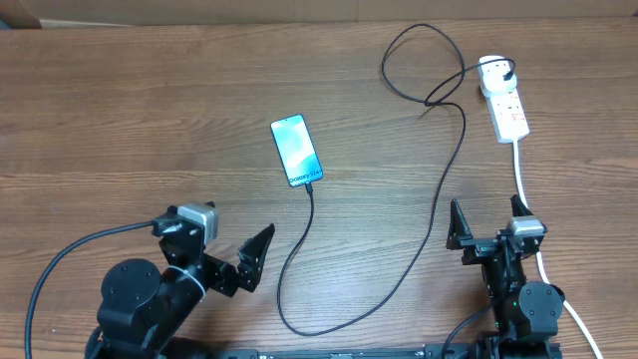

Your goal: Plug charger to phone and switch on socket

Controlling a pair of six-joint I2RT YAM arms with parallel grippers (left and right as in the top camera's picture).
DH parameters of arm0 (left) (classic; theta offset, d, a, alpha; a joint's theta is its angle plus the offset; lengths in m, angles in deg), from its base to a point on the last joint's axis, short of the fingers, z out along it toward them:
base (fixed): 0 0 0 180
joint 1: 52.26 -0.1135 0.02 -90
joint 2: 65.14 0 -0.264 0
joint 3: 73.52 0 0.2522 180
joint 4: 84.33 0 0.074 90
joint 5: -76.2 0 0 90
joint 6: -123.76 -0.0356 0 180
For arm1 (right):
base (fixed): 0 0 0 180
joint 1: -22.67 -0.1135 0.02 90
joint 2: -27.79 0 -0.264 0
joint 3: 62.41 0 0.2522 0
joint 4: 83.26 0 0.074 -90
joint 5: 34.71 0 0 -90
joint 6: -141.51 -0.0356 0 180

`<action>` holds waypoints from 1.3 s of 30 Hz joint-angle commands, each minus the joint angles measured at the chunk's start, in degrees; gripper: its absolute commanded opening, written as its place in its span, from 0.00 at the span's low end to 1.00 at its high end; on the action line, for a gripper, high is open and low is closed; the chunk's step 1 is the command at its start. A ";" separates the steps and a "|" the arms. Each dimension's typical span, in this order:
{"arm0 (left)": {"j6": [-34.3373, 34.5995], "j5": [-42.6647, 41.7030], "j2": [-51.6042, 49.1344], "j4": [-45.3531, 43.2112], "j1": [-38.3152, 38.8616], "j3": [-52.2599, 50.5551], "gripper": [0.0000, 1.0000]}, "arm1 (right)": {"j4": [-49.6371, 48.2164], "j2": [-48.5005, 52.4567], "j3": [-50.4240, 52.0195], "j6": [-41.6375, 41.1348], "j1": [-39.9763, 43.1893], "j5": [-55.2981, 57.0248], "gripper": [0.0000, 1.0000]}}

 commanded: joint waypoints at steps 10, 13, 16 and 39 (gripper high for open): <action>-4.72 -0.42 11.21 -2.73 -2.36 -8.79 1.00 | -0.39 -0.46 0.57 0.22 -0.31 0.57 1.00; -4.70 -0.46 13.16 -3.96 -3.34 -10.93 1.00 | -0.42 -0.46 0.57 0.22 -0.31 0.57 1.00; -4.70 -0.46 14.75 -6.08 -3.48 -13.07 1.00 | -0.42 -0.46 0.57 0.22 -0.31 0.57 1.00; -5.03 -0.13 23.30 -13.92 -4.61 -22.49 1.00 | -0.42 -0.46 0.57 0.22 -0.31 0.57 1.00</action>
